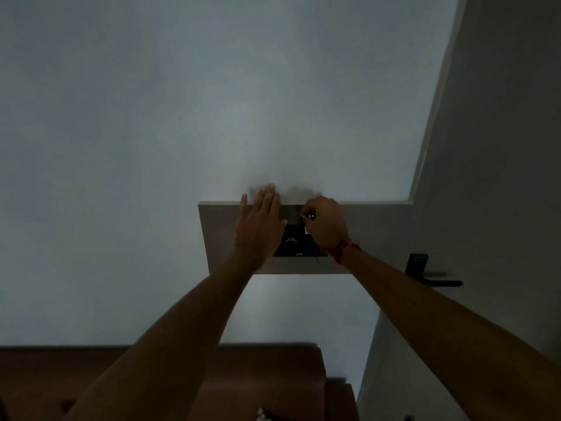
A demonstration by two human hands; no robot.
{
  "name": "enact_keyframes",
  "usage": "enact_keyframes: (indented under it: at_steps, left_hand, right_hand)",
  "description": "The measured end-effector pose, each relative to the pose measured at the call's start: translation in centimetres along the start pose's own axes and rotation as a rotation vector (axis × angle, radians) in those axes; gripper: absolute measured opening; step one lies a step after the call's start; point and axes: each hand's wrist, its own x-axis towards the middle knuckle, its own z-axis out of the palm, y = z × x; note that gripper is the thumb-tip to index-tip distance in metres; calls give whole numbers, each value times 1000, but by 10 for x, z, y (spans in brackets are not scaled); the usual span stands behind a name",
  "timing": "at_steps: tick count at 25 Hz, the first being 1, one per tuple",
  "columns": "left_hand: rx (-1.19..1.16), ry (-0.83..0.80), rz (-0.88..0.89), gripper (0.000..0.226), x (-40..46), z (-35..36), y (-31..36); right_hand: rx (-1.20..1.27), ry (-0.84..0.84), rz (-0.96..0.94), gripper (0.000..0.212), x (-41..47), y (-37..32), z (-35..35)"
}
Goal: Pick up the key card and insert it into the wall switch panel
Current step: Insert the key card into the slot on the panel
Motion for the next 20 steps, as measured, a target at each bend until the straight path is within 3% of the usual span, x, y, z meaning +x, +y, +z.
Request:
enact_keyframes:
  at_steps: [4,7,10,14,20]
  left_hand:
    - [-3,-3,-12,70,-1,-4,-3]
    - [1,-17,-18,69,-4,-2,-4]
    - [-12,-22,-19,69,-4,1,-4]
    - [-34,-43,0,71,-5,9,6]
    - [-59,-49,-29,76,-13,22,6]
  right_hand:
    - [-136,-137,-209,36,-5,11,-10]
    - [69,-139,-118,51,-8,19,-12]
    - [84,-55,-95,47,-10,18,-10]
    - [-109,-113,-167,36,-20,20,-4]
    - [-144,-85,-100,35,-21,12,-7]
